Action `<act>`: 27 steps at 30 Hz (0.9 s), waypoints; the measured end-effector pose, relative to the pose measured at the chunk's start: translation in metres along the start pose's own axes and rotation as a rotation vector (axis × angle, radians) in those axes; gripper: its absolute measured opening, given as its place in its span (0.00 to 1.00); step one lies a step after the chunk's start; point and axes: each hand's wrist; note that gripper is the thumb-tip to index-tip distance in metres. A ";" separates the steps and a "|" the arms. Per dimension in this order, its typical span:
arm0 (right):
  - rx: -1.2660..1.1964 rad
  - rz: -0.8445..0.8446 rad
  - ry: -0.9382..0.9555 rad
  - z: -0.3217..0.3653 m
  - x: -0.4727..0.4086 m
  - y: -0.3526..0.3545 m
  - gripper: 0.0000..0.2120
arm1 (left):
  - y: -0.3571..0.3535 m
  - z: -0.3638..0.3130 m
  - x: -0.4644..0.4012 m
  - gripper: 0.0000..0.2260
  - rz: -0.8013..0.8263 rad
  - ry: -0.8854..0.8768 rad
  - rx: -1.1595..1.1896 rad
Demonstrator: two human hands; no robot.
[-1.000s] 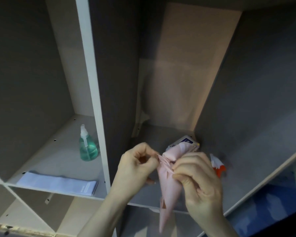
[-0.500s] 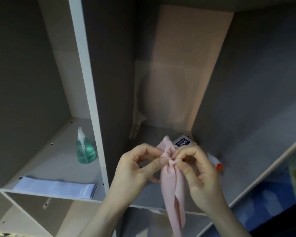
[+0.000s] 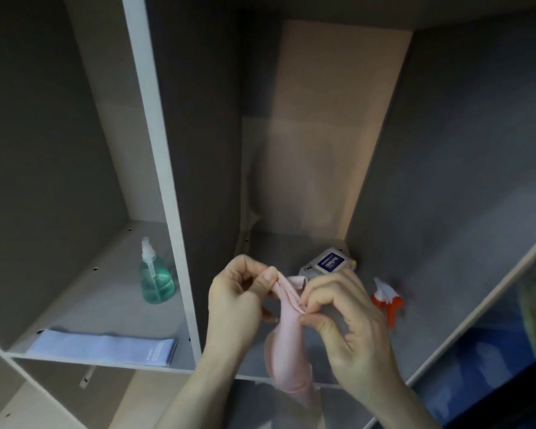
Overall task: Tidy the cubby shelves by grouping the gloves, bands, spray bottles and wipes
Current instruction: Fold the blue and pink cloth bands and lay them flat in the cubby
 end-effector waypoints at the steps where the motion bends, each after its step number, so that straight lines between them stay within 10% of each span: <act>1: -0.072 0.010 -0.036 -0.003 0.002 0.002 0.05 | -0.001 0.001 0.000 0.11 -0.002 0.016 0.013; 7: -0.176 -0.029 -0.401 -0.011 0.000 0.003 0.05 | -0.010 0.006 0.011 0.11 0.013 -0.145 -0.145; 19: -0.003 -0.094 -0.329 -0.003 -0.003 -0.005 0.10 | -0.011 0.003 0.009 0.17 -0.025 -0.198 -0.146; 27: -0.643 -0.120 -0.287 0.003 -0.004 0.002 0.12 | -0.013 -0.006 0.002 0.17 -0.021 -0.149 -0.137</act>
Point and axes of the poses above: each hand's wrist, its own x-axis away from the middle knuckle, its own y-axis out of the back of the hand, z = x × y, and after that the axes turned 1 degree about z, right-handed
